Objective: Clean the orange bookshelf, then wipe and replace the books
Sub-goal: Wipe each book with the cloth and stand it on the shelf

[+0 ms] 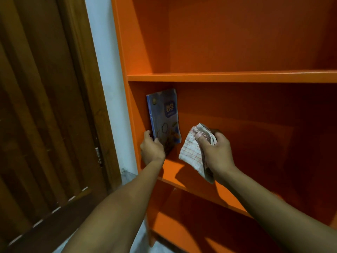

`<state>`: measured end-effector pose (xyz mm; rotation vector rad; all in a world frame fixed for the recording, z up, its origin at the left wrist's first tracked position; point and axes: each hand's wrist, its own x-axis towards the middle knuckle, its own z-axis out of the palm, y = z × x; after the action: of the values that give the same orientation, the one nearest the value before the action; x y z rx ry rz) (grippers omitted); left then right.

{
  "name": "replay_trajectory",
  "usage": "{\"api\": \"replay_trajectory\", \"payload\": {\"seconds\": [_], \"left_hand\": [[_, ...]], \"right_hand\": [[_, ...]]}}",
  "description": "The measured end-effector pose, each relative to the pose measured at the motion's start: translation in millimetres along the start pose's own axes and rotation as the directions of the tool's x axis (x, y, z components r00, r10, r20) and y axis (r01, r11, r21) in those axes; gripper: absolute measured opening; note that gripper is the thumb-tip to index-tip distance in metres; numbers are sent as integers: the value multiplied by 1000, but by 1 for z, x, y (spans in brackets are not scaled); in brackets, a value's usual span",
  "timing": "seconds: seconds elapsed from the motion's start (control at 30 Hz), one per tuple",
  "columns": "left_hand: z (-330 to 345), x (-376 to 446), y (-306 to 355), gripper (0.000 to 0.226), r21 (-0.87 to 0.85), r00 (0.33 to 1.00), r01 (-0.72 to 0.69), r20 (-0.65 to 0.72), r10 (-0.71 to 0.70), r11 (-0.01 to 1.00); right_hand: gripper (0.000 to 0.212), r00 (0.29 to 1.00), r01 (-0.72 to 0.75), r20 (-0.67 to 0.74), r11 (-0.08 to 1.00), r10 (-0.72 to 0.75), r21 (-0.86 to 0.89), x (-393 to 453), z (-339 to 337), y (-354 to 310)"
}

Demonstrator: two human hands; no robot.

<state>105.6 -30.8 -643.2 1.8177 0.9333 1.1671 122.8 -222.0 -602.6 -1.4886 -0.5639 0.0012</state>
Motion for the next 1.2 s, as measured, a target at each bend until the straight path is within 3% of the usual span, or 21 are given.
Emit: {"api": "replay_trajectory", "payload": {"seconds": [0.2, 0.3, 0.43, 0.53, 0.7, 0.8, 0.9, 1.0, 1.1, 1.2], "left_hand": [[-67, -43, -35, 20, -6, 951, -305, -60, 304, 952], [-103, -60, -77, 18, 58, 943, -332, 25, 331, 941], [-151, -100, -153, 19, 162, 967, -193, 196, 160, 968], [-186, -142, -213, 23, 275, 943, -8, 321, -84, 961], [-229, -208, -303, 41, 528, 748, 144, 495, -441, 837], [-239, -245, -338, 42, 613, 631, 81, 578, -517, 786], [-238, -273, -360, 66, 650, 552, 70, 607, -572, 757], [-224, -293, -389, 87, 709, 584, 123, 514, -628, 695], [-211, -301, -380, 74, 781, 647, 150, 386, -658, 606], [-203, -302, -366, 72, 834, 655, 110, 348, -671, 540]], "right_hand": [[13, 998, -31, 49, 997, 28, 64, -28, 15, 0], [18, 989, -113, 105, 987, 101, 113, -52, 35, 8], [18, 949, -267, 200, 958, 242, 109, -94, 64, 37], [8, 924, -322, 237, 945, 301, 53, -125, 85, 60], [6, 843, -424, 331, 903, 424, -77, -171, 105, 102], [9, 808, -441, 364, 885, 463, -148, -187, 115, 117], [5, 799, -437, 396, 889, 453, -137, -188, 124, 115], [9, 804, -426, 405, 897, 436, -119, -186, 125, 116], [7, 807, -405, 412, 904, 424, -137, -186, 119, 121], [5, 818, -366, 414, 917, 399, -160, -185, 113, 124]]}}
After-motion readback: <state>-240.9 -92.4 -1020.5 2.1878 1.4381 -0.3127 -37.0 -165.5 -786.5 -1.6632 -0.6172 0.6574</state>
